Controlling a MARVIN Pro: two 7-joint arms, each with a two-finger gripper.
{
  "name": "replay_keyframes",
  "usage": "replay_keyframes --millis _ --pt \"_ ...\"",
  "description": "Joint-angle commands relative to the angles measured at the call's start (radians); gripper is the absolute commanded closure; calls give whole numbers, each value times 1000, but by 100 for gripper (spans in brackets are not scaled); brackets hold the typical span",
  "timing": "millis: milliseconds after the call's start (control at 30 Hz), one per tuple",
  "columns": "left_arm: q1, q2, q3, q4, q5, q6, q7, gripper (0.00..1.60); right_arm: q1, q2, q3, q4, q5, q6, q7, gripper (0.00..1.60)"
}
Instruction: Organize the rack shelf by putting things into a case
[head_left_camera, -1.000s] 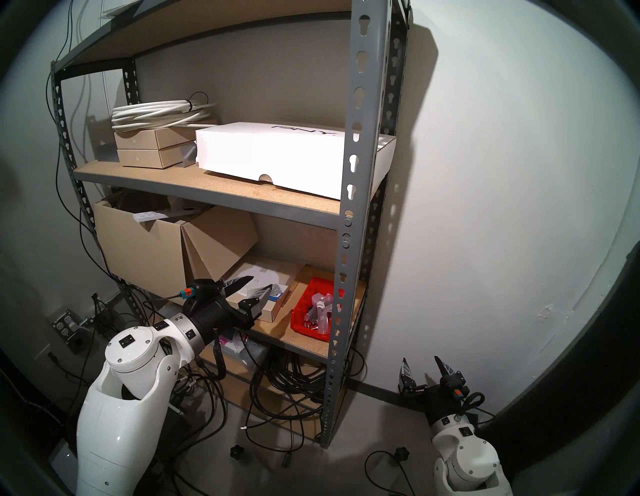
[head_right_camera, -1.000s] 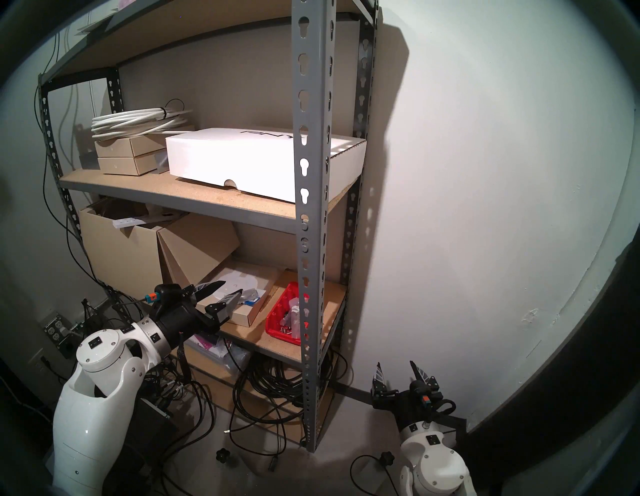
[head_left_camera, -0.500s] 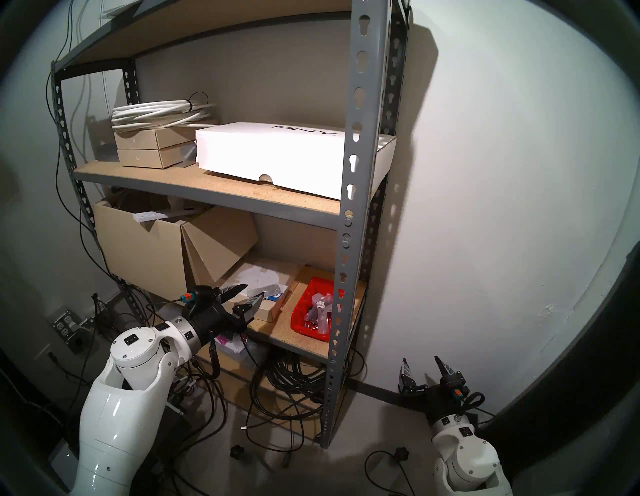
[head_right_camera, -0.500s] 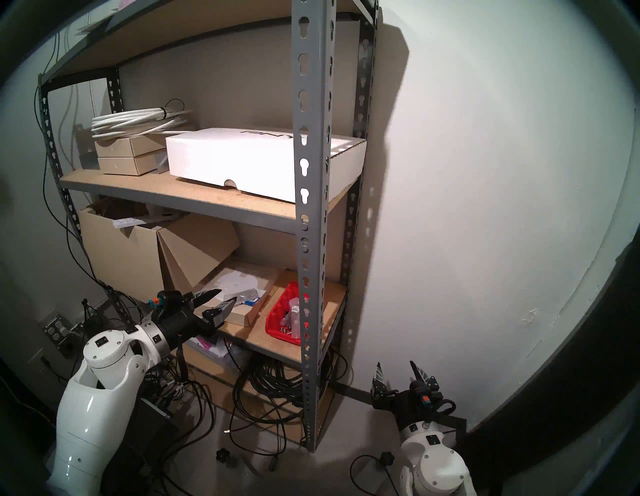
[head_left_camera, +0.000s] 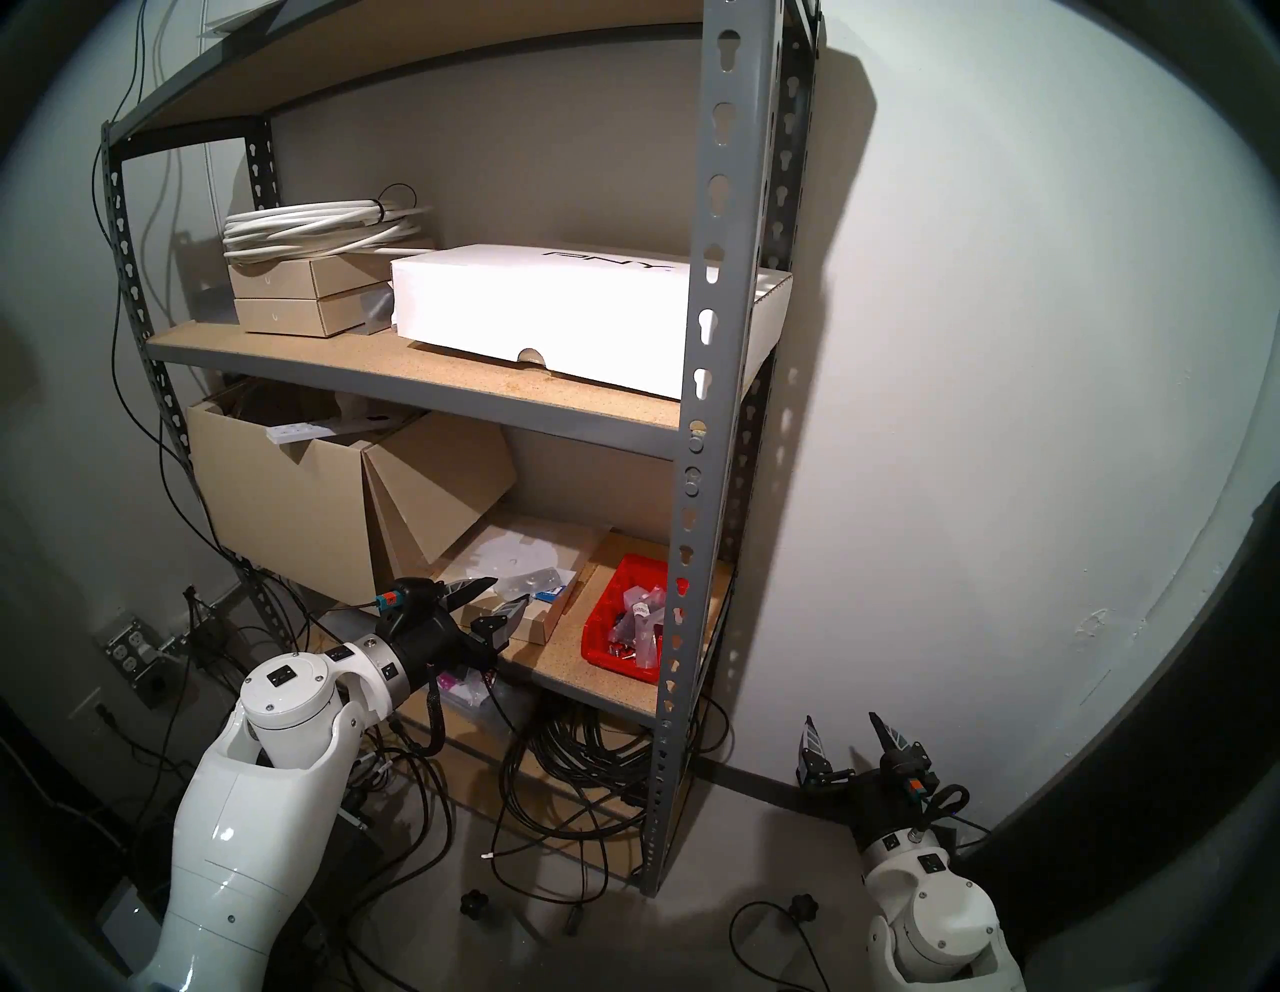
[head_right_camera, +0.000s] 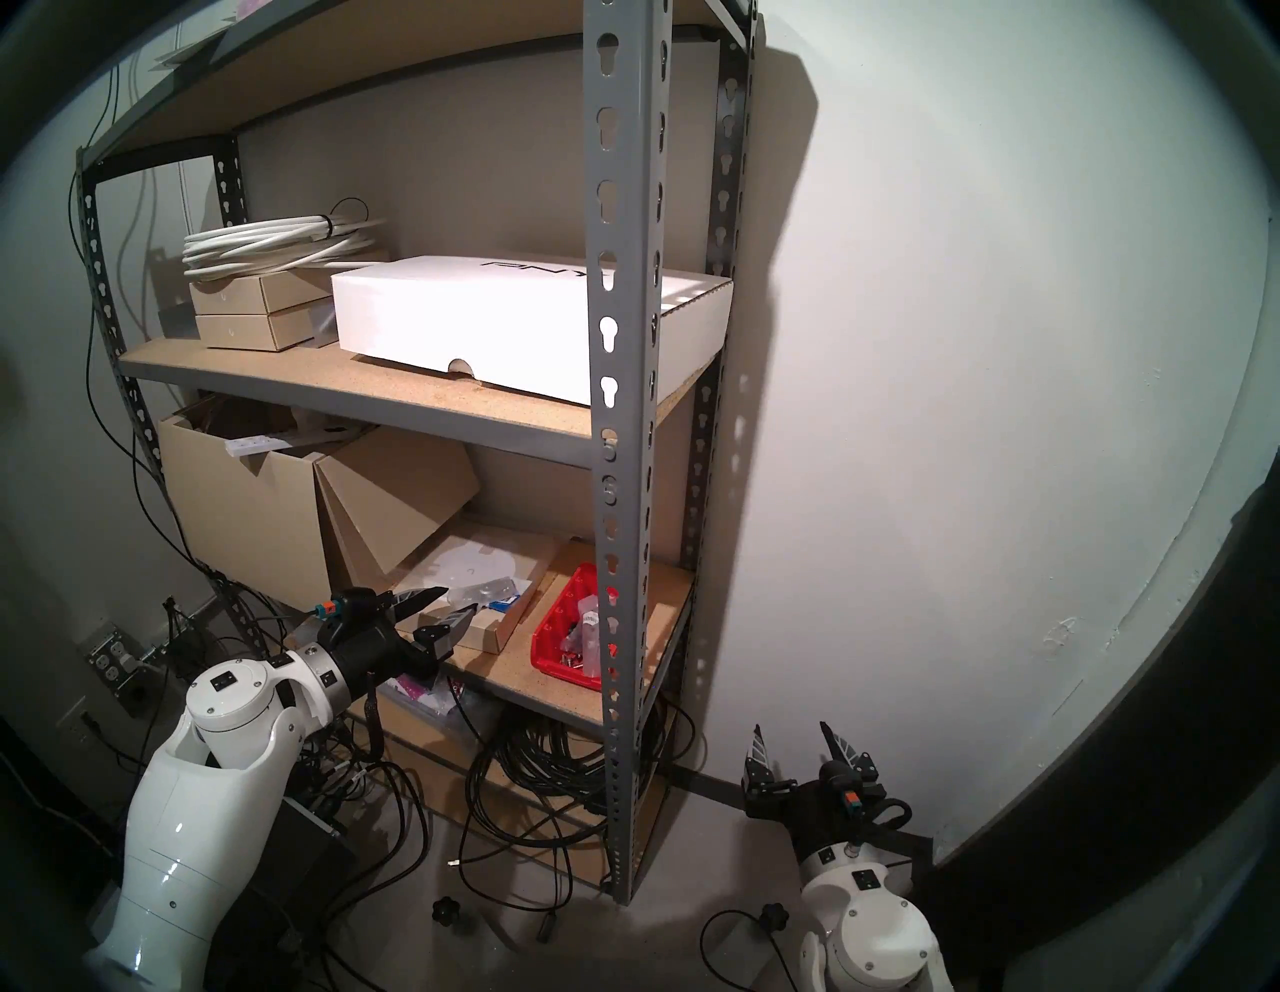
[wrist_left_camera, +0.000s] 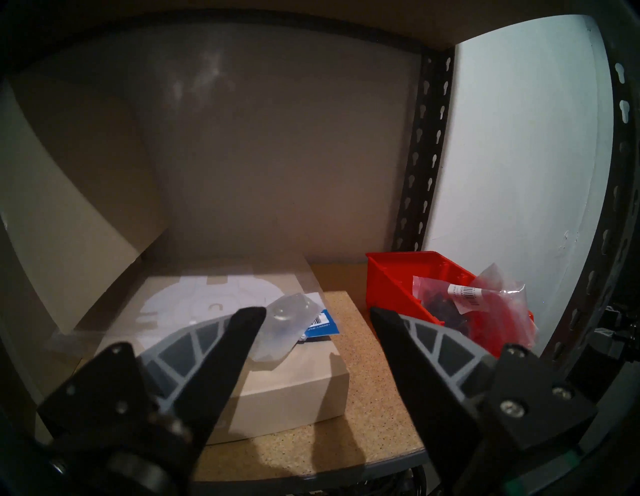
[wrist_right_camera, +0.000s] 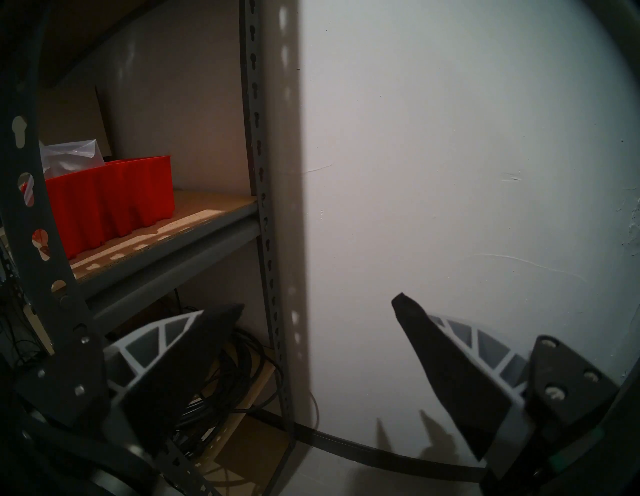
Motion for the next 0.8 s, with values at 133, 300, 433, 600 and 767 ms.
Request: replay_keyframes --millis 133,300,433,600,767 --pt "-79 -12 12 61 17 -38 7 48 1 0 0 -19 0 -2 0 0" --pt "-105 -14 18 90 26 -45 5 50 1 0 0 -19 0 -2 0 0" --pt "-124 -19 28 111 33 -48 3 50 1 0 0 -19 0 -2 0 0" --pt "-155 -23 43 151 44 -55 -2 53 1 0 0 -19 0 -2 0 0" --pt "-188 -23 57 191 54 -64 -7 55 1 0 0 -19 0 -2 0 0"
